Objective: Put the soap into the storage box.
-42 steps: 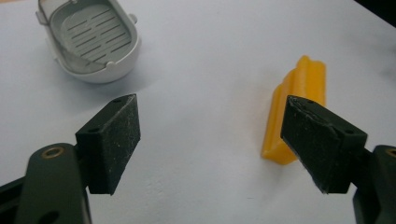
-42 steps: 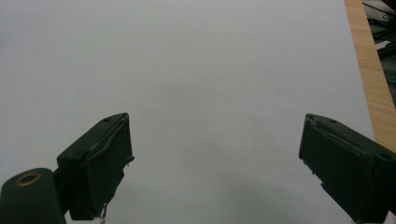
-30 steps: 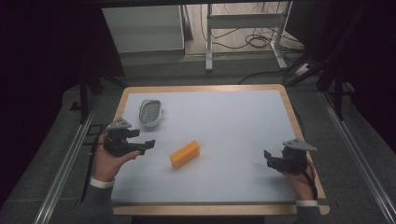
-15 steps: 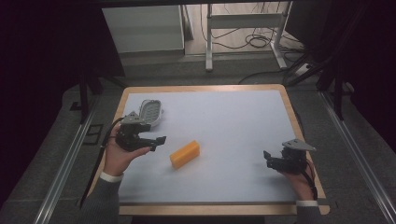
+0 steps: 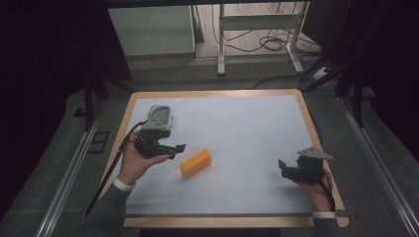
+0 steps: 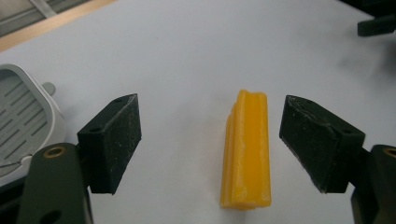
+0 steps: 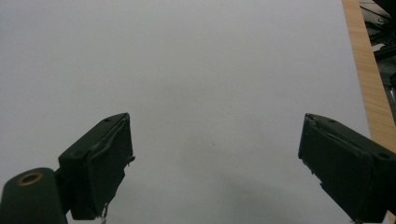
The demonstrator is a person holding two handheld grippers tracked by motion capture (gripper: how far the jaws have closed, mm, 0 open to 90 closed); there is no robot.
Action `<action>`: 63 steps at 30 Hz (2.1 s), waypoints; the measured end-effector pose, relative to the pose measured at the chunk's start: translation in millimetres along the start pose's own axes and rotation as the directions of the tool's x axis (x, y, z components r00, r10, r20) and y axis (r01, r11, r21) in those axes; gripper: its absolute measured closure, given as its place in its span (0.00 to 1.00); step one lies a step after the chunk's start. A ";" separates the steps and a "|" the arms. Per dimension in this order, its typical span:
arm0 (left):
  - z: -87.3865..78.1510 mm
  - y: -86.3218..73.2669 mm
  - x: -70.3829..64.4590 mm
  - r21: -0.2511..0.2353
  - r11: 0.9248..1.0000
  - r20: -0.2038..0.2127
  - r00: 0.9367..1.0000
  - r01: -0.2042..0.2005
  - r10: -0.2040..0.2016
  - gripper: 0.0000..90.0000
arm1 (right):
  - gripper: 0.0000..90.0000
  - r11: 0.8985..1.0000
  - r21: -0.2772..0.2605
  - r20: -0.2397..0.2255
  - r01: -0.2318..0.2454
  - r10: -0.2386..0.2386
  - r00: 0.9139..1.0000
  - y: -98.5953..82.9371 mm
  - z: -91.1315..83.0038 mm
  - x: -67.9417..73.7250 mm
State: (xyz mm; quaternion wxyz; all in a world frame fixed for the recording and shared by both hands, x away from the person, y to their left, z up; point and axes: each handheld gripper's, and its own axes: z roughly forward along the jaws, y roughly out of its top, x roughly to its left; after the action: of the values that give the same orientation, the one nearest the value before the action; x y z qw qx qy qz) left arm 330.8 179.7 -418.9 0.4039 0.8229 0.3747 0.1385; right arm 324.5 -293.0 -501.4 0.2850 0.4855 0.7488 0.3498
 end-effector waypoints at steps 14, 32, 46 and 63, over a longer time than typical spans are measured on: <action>15.2 2.5 -13.5 0.086 0.996 0.016 1.000 -0.012 0.010 0.25 | 0.11 1.000 0.004 0.005 -0.003 0.003 1.000 -1.2 0.0 -1.7; 48.0 -3.0 -23.7 0.183 0.983 0.035 0.999 -0.008 0.002 0.25 | 0.11 1.000 0.019 0.008 -0.003 0.003 1.000 -3.1 2.7 -1.6; 81.0 -11.2 -30.0 0.252 0.968 0.041 0.999 -0.005 -0.006 0.28 | 0.11 0.999 0.031 0.017 -0.011 0.010 1.000 -6.7 5.1 -5.6; 104.9 -18.2 -30.4 0.316 0.949 0.056 0.998 -0.011 -0.007 0.49 | 0.11 0.999 0.031 0.022 -0.008 0.008 1.000 -7.5 5.1 -6.5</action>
State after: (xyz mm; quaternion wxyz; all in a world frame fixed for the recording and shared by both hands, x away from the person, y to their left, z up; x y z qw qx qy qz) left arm 356.6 105.8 -497.3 0.2774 0.8809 0.3798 0.0537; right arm 326.8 -299.8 -509.8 0.2841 0.4967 0.7490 0.3339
